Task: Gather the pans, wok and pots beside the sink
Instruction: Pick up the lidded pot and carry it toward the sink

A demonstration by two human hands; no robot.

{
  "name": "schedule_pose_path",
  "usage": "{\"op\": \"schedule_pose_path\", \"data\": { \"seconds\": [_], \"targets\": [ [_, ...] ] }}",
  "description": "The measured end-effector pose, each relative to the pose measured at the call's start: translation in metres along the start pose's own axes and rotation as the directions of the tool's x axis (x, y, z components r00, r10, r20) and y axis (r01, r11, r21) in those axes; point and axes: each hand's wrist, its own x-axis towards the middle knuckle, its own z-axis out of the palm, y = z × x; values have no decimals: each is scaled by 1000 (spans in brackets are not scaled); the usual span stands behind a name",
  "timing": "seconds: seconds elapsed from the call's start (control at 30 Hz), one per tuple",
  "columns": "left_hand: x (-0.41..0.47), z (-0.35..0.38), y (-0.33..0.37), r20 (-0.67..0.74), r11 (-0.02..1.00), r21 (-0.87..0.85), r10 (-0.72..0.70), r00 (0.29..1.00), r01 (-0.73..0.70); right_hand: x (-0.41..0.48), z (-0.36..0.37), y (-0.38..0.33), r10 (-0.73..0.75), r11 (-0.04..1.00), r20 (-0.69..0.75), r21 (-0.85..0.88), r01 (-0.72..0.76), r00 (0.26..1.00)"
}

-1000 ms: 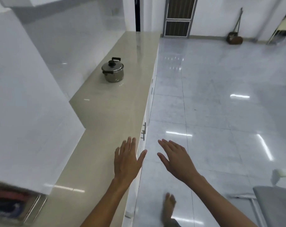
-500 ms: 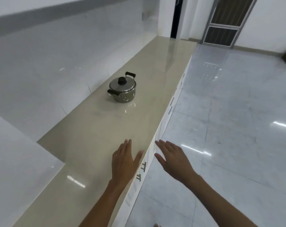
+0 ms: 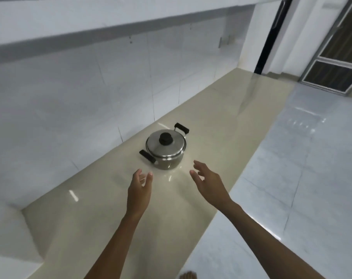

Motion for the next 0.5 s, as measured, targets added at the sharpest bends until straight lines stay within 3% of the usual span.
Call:
{"op": "schedule_pose_path", "data": {
  "seconds": [0.13,0.3,0.5],
  "targets": [
    [48,8,6,-95,986,-78,-157,983,150,83,-11,18,74,991,16,109,-76,997],
    [90,8,-7,-162,971,-110,-227,960,212,180,-9,37,118,970,45,210,-125,992],
    [122,29,-1,-259,937,-268,-295,920,226,273,-4,65,58,995,80,78,-64,995]
  ]
}}
